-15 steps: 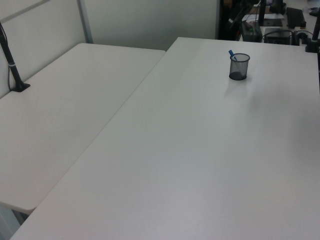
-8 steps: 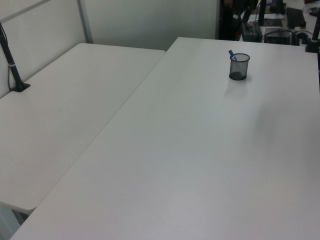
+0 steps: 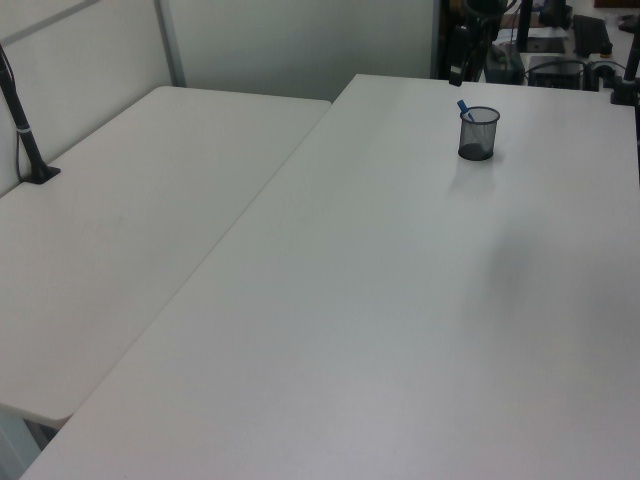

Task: Insert the marker

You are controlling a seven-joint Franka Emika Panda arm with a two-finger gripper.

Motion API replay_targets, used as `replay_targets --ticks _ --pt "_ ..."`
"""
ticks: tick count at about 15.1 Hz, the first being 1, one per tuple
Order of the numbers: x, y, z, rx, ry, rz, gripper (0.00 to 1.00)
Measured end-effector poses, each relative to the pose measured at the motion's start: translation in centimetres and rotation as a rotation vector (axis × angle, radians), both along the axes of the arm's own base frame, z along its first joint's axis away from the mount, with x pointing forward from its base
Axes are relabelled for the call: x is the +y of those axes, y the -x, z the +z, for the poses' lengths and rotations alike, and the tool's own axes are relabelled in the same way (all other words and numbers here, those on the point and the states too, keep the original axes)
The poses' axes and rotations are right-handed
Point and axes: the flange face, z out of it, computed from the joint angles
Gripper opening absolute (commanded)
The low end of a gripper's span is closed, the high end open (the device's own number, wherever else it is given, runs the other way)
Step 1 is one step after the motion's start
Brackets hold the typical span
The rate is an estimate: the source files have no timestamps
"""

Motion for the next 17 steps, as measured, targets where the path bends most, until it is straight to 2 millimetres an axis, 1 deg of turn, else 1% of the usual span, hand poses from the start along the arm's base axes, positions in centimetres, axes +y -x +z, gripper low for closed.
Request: replay_targets --ticks 3,7,10,12,14,15,17 --pt "-0.4 -0.6 -1.2 0.025 0.066 0.035 1.0" --pt "-0.6 -0.7 -1.3 0.034 0.091 0.125 1.0" --pt "-0.7 -0.8 -1.0 0.03 0.089 0.13 1.0" --pt "-0.8 -0.8 -0.9 0.024 0.055 0.119 1.0" --pt "-1.2 -0.8 -0.1 0.005 0.015 0.101 1.0" --pt "-1.6 -0.9 0.6 -0.011 -0.004 0.089 1.0" --pt "-1.9 -0.9 1.1 -0.022 -0.025 0.078 1.0"
